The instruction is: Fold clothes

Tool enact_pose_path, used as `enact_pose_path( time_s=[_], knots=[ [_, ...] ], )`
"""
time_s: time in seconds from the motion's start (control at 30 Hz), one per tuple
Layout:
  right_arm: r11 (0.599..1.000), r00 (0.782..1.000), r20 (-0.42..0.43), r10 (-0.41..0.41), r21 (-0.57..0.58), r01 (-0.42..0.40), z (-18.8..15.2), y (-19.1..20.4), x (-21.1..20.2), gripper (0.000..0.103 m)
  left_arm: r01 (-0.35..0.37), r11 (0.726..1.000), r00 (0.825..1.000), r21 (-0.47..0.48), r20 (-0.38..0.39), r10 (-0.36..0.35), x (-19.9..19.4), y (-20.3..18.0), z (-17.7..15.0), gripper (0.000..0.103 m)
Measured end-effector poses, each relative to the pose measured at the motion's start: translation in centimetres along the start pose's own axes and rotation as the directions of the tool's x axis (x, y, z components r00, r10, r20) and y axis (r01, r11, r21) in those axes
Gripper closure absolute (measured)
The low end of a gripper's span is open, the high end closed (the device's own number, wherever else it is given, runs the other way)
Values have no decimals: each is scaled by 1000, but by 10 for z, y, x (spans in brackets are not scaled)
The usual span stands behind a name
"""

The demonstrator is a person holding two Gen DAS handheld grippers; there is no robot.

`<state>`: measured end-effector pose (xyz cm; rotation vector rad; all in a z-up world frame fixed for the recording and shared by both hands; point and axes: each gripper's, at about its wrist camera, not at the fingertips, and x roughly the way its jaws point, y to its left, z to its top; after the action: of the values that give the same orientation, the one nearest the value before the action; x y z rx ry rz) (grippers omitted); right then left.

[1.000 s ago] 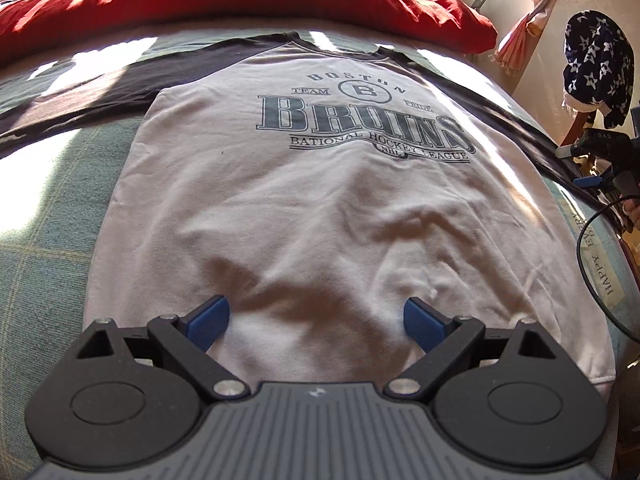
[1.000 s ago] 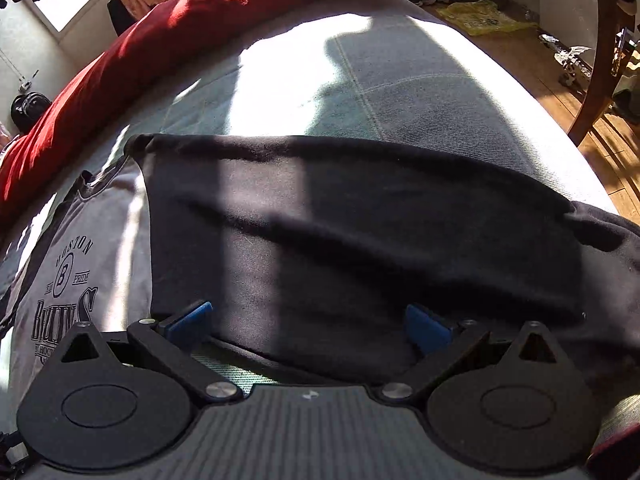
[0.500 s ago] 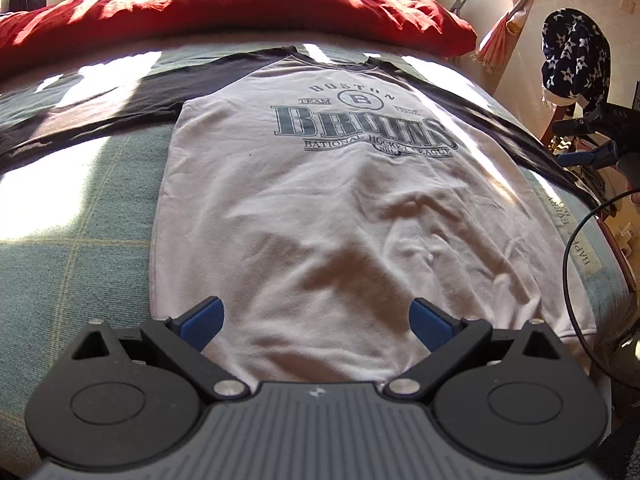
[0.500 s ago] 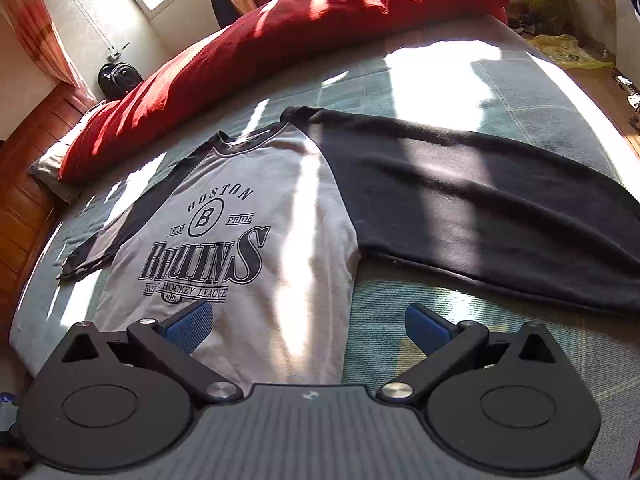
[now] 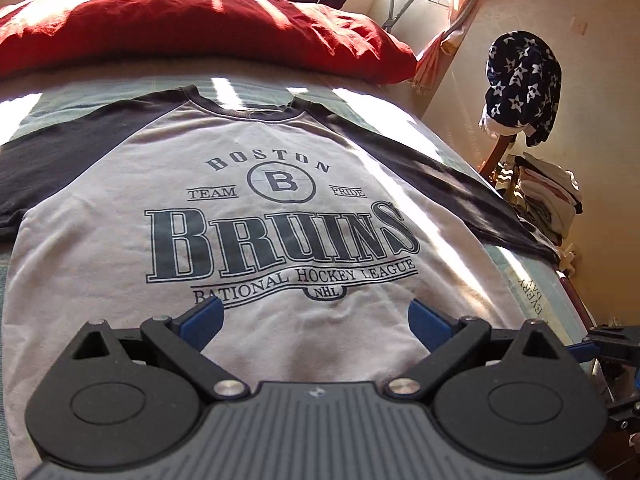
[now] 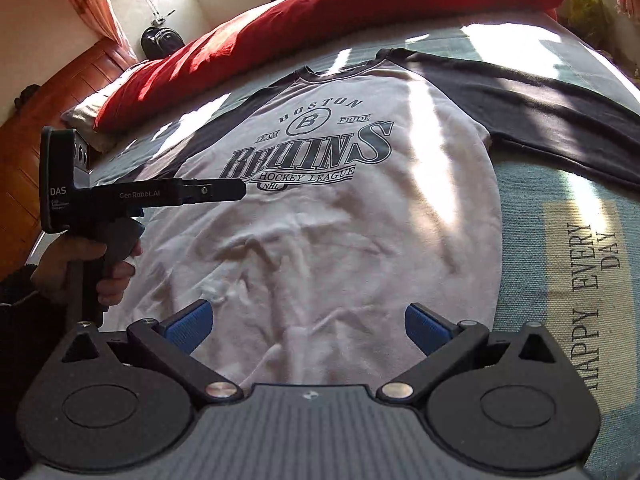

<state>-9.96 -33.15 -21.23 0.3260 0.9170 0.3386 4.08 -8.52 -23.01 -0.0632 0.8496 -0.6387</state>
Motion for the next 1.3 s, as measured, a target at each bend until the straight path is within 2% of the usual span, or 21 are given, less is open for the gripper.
enact_pose_path(
  time_s=[0.1,0.2,0.3,0.47,0.5,0.57,0.63,0.67,0.73,0.83,0.9,0.97,1.03,1.07,1.1,1.17,1.3],
  knots=[
    [1000,1000,12,11,1,-11,2,0,1,0,-131,991,989,-9,-71,130,6,7,-15,5],
    [1000,999,45,7,-12,-7,6,-5,0,0,-164,986,985,-15,-62,163,-17,23,-37,5],
    [999,998,62,0,-38,3,16,-11,8,0,-202,979,976,9,-85,202,-40,30,-55,4],
    [986,978,178,-111,-102,131,62,-13,51,0,-218,976,970,-7,-115,216,-57,31,-59,4],
    [982,972,175,-154,-78,170,70,-16,66,0,-219,976,969,-16,-117,216,-59,32,-59,4],
    [976,971,101,-215,-11,218,79,-24,100,0,-219,975,969,-40,-122,213,-65,35,-59,4],
    [961,955,105,-278,35,276,73,-17,114,0,-210,976,971,-60,-127,202,-70,38,-58,4],
    [965,958,114,-262,21,261,67,-6,113,0,-210,975,971,-70,-129,200,-73,40,-57,4],
    [986,983,86,-163,-4,164,57,13,113,0,-218,972,970,-89,-135,205,-76,44,-54,4],
    [968,977,59,-206,-133,212,47,42,117,0,-239,965,965,-106,-135,224,-82,47,-50,4],
    [971,984,49,-174,-159,180,50,44,113,0,-241,965,965,-104,-128,227,-85,47,-48,4],
    [979,983,82,-162,-114,171,56,37,106,0,-242,965,965,-105,-126,229,-85,48,-46,4],
    [965,962,131,-241,-70,252,61,28,104,0,-250,962,962,-106,-136,235,-84,49,-47,4],
    [962,959,101,-265,-33,270,62,20,109,0,-255,961,961,-106,-141,239,-83,49,-47,4],
    [970,970,44,-241,22,240,61,11,116,0,-259,960,959,-107,-148,242,-82,50,-48,4],
    [979,977,68,-200,62,196,52,11,109,0,-265,958,956,-110,-163,245,-80,51,-50,4],
    [997,998,4,-69,-26,69,45,34,100,0,-273,955,953,-114,-169,252,-80,52,-50,4]
  ],
)
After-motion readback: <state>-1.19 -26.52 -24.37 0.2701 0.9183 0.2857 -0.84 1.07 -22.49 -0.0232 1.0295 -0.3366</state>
